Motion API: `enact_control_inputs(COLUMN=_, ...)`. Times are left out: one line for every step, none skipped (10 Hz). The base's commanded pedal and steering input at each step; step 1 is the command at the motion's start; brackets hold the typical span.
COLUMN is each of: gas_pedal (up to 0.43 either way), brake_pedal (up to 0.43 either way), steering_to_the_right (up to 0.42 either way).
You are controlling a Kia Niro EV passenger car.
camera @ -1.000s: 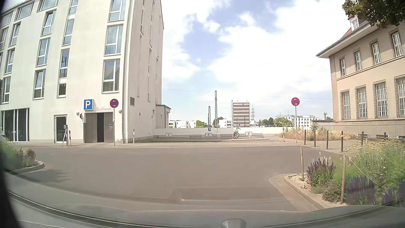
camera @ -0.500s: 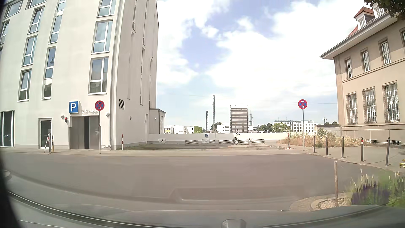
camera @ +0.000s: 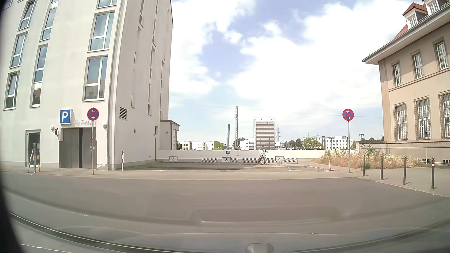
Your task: Follow the waypoints while adhering to traffic rules and regulations
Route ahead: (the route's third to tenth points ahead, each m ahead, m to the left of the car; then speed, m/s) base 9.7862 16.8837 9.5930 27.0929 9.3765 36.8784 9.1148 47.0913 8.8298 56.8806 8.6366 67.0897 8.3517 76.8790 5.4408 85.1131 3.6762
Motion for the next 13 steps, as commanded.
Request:
enact_control_inputs(gas_pedal=0.0, brake_pedal=0.043, steering_to_the_right=-0.038)
enact_control_inputs(gas_pedal=0.0, brake_pedal=0.03, steering_to_the_right=-0.056)
enact_control_inputs(gas_pedal=0.0, brake_pedal=0.03, steering_to_the_right=-0.089)
enact_control_inputs(gas_pedal=0.0, brake_pedal=0.03, steering_to_the_right=-0.132)
enact_control_inputs(gas_pedal=0.0, brake_pedal=0.024, steering_to_the_right=-0.187)
enact_control_inputs(gas_pedal=0.0, brake_pedal=0.024, steering_to_the_right=-0.231)
enact_control_inputs(gas_pedal=0.0, brake_pedal=0.03, steering_to_the_right=-0.279)
enact_control_inputs(gas_pedal=0.008, brake_pedal=0.03, steering_to_the_right=-0.328)
enact_control_inputs(gas_pedal=0.039, brake_pedal=0.024, steering_to_the_right=-0.361)
enact_control_inputs(gas_pedal=0.079, brake_pedal=0.03, steering_to_the_right=-0.394)
enact_control_inputs(gas_pedal=0.118, brake_pedal=0.03, steering_to_the_right=-0.432)
enact_control_inputs(gas_pedal=0.118, brake_pedal=0.024, steering_to_the_right=-0.463)
enact_control_inputs(gas_pedal=0.118, brake_pedal=0.03, steering_to_the_right=-0.493)
